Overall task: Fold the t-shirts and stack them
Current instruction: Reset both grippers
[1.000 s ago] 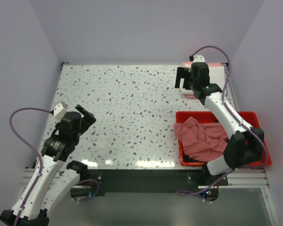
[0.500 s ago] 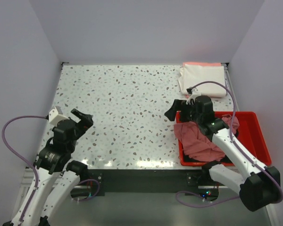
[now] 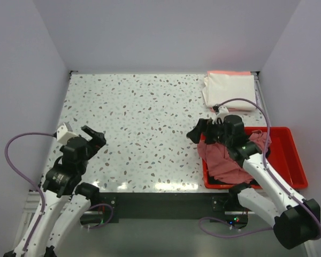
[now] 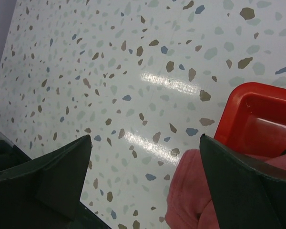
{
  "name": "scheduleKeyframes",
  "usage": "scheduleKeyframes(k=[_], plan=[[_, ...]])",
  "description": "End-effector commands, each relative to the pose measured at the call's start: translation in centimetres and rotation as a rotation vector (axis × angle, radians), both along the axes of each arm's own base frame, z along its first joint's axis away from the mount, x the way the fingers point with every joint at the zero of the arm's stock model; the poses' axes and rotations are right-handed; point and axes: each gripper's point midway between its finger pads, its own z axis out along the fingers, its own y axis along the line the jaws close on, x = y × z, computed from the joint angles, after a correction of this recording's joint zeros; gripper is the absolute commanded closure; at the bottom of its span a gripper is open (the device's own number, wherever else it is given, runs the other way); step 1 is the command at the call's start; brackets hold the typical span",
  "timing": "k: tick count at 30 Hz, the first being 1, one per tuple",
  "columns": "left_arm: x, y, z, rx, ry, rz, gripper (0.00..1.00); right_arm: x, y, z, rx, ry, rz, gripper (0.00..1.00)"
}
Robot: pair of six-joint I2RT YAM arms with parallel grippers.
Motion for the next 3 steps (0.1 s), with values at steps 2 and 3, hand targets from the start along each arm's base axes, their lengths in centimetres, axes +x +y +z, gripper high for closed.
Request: scheduleKeyframes(k=[2, 3], plan=[[0.32, 0.56, 0.11, 0.024, 0.034, 0.035, 0.00, 0.27, 0.80, 1.79, 0.037, -0.059, 0.041, 0.01], [0.35, 0.67, -0.10, 0.025, 0.041, 0.044, 0.00, 0.37, 0.76, 1.79, 0.035, -0.058, 0.037, 0.01]])
